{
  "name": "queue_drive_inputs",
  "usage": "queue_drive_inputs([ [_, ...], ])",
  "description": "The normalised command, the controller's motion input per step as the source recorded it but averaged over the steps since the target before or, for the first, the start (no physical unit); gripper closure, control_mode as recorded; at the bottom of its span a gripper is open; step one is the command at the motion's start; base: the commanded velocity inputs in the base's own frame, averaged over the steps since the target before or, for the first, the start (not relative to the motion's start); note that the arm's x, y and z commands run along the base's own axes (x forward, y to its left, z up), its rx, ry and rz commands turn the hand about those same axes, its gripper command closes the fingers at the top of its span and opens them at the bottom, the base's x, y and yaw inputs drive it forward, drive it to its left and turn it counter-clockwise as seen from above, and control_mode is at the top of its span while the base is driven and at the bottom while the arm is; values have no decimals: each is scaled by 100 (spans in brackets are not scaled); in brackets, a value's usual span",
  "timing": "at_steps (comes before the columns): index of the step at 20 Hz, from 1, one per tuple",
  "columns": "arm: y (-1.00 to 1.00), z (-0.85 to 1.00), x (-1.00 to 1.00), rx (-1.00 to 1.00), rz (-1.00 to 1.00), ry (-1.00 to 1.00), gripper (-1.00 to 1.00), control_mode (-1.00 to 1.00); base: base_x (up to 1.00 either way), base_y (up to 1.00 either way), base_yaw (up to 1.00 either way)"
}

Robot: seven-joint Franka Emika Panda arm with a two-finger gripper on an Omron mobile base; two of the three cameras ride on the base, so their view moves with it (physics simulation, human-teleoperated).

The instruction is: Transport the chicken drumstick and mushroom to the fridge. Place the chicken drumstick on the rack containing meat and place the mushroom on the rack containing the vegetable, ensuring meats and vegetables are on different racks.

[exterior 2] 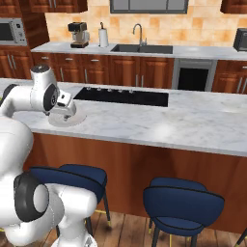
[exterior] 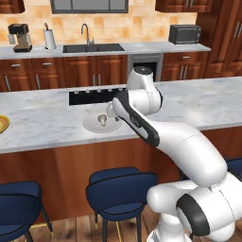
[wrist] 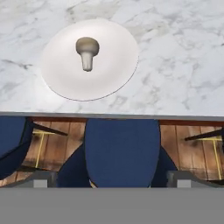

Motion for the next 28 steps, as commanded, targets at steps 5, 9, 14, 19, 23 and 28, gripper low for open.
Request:
queue_drive_inputs([
  [5, 23, -21, 64, 0, -7, 0, -100, -100, 0, 0, 0],
  [9, 28, -25, 48, 0, -9, 0, -100, -100, 0, 0, 0],
  [14, 26, -39, 43, 0, -9, 3, -100, -100, 0, 0, 0],
  [19, 24, -39, 47, 0, -7, 6, -100, -100, 0, 0, 0],
  [23, 2, -25, 53, 0, -4, 8, -100, -100, 0, 0, 0],
  [28, 4, -17, 58, 0, -2, 9, -100, -100, 0, 0, 0],
])
